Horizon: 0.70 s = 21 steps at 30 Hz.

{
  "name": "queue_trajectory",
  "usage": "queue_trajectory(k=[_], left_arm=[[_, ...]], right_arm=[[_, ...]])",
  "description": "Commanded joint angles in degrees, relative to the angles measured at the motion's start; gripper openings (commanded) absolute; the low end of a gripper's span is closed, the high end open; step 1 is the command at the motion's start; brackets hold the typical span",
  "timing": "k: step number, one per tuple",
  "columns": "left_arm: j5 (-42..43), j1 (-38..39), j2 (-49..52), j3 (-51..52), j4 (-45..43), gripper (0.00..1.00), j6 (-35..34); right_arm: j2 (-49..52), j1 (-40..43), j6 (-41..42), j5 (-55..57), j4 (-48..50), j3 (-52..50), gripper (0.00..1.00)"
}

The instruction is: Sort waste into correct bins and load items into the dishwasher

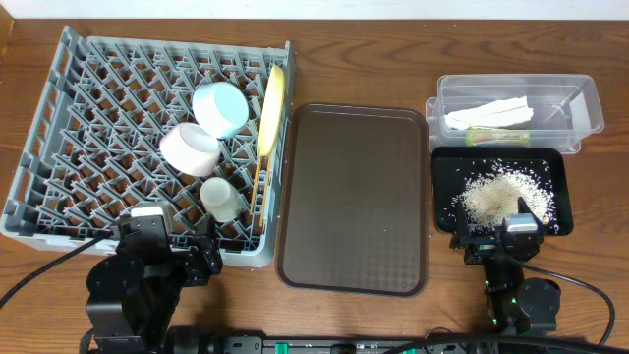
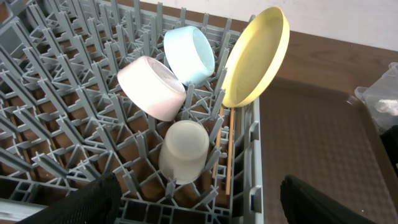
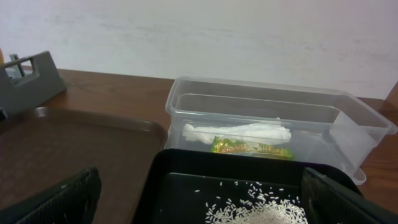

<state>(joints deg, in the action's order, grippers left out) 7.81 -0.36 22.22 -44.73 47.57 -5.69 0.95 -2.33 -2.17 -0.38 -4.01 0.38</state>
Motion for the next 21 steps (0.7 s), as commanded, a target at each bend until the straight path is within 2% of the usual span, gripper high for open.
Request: queue_trajectory(k=[1, 8, 12, 21], left_arm=[[0.72, -0.15, -0.20, -0.13, -0.07, 0.85, 0.96], [0.00, -0.15, -0.48, 0.28, 0.15, 0.85, 1.70], [-1.01, -0.22, -2.89, 5.92, -2.56, 0.85, 2.49], [-0.98, -0.22, -16.39, 27.17, -23.78, 0.85, 1.14]], right_arm=[[-0.46, 0.11, -0.70, 0.22, -0.28, -0.07, 0.99], [-0.46, 0.11, -0.70, 0.24, -0.26, -0.07, 0.99], [-0.46, 0.11, -0.70, 0.24, -0.26, -0.07, 0.99], [-0.46, 0.11, -0.70, 0.24, -0.28, -0.07, 0.99]])
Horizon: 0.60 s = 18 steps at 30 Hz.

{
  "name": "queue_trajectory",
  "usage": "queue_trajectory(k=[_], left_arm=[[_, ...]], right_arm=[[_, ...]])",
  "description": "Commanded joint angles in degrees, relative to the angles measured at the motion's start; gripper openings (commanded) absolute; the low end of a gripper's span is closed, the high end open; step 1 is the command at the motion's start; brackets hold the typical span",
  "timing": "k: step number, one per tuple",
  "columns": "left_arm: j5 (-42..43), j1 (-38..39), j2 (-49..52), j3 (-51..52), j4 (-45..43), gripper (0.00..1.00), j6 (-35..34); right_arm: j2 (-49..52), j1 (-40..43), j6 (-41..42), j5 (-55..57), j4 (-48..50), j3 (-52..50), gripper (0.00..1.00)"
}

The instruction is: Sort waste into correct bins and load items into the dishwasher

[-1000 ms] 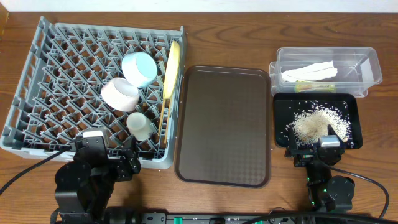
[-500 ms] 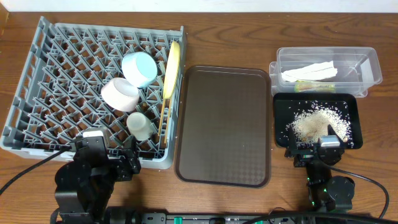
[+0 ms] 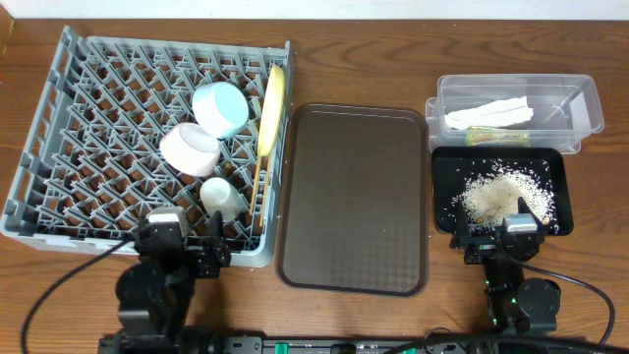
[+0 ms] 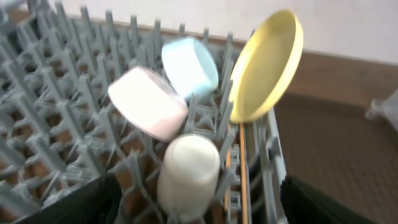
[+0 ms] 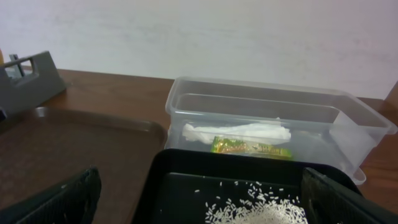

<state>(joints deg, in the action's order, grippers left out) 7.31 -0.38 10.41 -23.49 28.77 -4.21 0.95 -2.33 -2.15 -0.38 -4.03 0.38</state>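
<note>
The grey dishwasher rack (image 3: pixel 59 118) holds a blue bowl (image 3: pixel 219 106), a pink bowl (image 3: pixel 189 147), a cream cup (image 3: pixel 220 197) and a yellow plate (image 3: pixel 272 106) standing on edge. My left gripper (image 4: pixel 196 214) hangs open at the rack's near edge, the cream cup (image 4: pixel 188 174) just ahead of it. My right gripper (image 5: pixel 199 211) is open over the near end of the black bin (image 3: pixel 447 172) with the rice (image 3: pixel 501 195). The clear bin (image 3: pixel 585 98) holds a white napkin (image 5: pixel 236 132) and a green wrapper (image 5: pixel 252 147).
A brown tray (image 3: pixel 354 197) lies bare between the rack and the bins. A wooden stick (image 4: pixel 241 186) lies along the rack's right wall. Cables run from both arm bases along the table's front edge.
My left arm has shifted a little to the right along the rack's near edge, and its view is blurred and closer to the cream cup. The right arm has not moved.
</note>
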Motion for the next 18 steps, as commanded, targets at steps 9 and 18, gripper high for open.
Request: queue_trajectory(k=[9, 18], left_arm=[[-4.02, -0.20, -10.32, 22.05, -32.70, 0.85, -0.76], [-6.38, -0.17, -10.32, 23.26, -29.51, 0.85, -0.42]], right_arm=[[-0.46, 0.11, -0.72, 0.24, -0.24, -0.07, 0.99], [-0.46, 0.11, -0.72, 0.24, -0.26, -0.07, 0.99]])
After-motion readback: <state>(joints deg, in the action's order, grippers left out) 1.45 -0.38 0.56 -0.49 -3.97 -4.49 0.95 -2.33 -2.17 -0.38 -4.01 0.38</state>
